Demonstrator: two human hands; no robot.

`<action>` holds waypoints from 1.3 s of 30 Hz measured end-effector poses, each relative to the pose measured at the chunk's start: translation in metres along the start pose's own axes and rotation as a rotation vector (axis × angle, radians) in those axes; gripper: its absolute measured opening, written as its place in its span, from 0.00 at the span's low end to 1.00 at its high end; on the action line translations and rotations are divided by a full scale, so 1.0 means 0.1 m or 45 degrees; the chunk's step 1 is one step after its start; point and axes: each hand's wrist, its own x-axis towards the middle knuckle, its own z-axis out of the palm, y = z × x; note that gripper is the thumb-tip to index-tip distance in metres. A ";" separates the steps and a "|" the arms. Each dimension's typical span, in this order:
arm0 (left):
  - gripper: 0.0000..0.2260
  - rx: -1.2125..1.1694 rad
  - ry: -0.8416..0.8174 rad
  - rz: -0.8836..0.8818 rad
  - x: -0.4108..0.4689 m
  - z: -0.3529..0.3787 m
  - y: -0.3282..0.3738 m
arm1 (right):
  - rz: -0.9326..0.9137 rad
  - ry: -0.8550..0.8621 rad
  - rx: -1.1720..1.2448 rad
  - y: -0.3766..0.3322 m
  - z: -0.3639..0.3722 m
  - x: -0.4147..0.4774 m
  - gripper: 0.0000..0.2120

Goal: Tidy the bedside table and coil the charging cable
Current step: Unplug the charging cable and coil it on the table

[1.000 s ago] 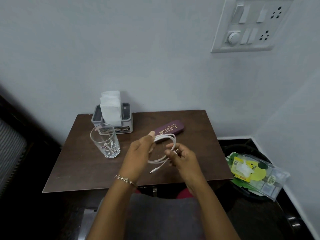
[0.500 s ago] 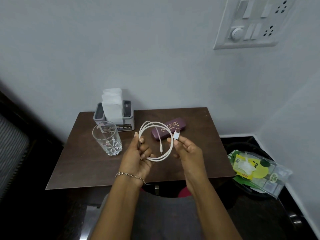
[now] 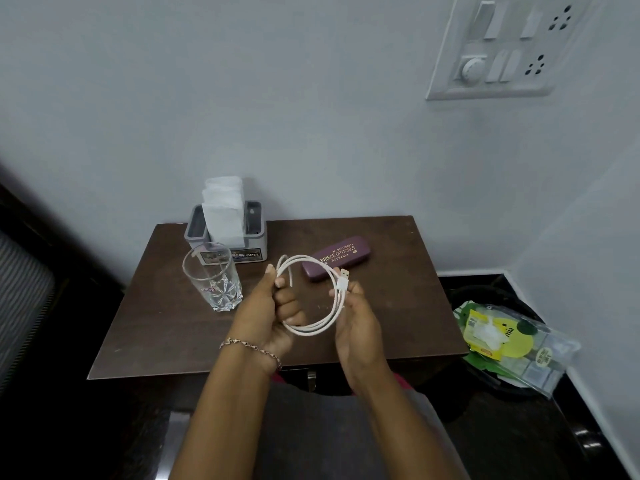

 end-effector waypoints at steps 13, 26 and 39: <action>0.18 0.098 -0.595 -0.491 -0.06 -0.30 0.23 | -0.092 -0.482 -0.679 -0.20 -0.25 0.01 0.13; 0.21 0.419 0.278 0.255 0.17 -0.18 -0.08 | 0.240 -0.174 -0.017 -0.20 -0.04 -0.08 0.08; 0.16 0.658 0.223 0.695 0.27 -0.10 -0.26 | 0.121 -0.230 -0.311 -0.20 -0.08 -0.04 0.11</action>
